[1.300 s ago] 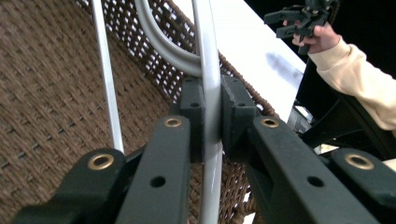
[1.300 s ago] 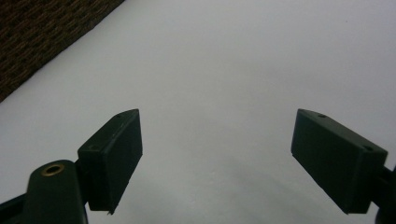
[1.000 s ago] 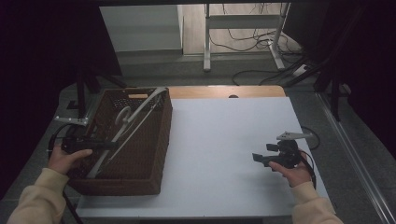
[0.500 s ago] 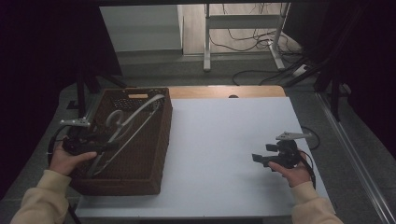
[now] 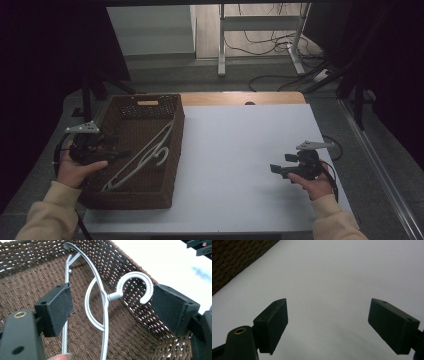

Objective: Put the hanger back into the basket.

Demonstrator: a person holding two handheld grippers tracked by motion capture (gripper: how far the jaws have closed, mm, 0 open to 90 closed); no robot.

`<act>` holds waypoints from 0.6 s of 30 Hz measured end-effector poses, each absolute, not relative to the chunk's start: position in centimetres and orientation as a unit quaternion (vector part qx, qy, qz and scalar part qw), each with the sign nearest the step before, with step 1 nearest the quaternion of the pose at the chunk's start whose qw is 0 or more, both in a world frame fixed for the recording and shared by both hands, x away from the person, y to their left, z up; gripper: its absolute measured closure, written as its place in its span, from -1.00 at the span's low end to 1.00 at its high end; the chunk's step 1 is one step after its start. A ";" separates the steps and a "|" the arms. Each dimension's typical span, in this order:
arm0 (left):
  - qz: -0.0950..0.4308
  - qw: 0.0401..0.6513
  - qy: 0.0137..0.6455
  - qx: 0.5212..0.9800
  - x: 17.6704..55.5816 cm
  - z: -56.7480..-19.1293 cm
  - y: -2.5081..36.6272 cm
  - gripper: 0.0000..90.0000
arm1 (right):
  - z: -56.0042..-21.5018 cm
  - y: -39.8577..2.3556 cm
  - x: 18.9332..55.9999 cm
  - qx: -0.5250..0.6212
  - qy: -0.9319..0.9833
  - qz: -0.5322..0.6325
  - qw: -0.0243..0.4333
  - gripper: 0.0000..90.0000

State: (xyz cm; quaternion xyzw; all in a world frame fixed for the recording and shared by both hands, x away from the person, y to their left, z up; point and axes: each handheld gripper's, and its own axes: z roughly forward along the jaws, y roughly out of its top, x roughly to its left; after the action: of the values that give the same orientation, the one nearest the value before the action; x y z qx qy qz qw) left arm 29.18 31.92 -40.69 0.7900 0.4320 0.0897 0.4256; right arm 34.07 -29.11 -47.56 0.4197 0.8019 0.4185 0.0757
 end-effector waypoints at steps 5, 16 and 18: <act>0.111 0.418 0.434 0.791 28.7 -40.1 30.2 -0.60 | -47.5 -29.2 34.1 0.414 0.803 0.422 0.077 -0.64; 0.112 0.431 0.405 0.798 27.1 -39.7 25.1 -0.60 | -46.8 -29.5 33.3 0.399 0.804 0.432 0.087 -0.64; 0.113 0.429 0.401 0.801 27.0 -40.1 24.4 -0.60 | -46.5 -29.6 33.1 0.398 0.801 0.437 0.091 -0.64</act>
State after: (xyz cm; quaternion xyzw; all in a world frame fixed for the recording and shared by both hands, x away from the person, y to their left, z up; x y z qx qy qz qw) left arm 26.97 24.37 -40.09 0.8012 0.4012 0.1126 0.4295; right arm 33.08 -29.65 -46.49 0.3981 0.8012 0.4375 0.0906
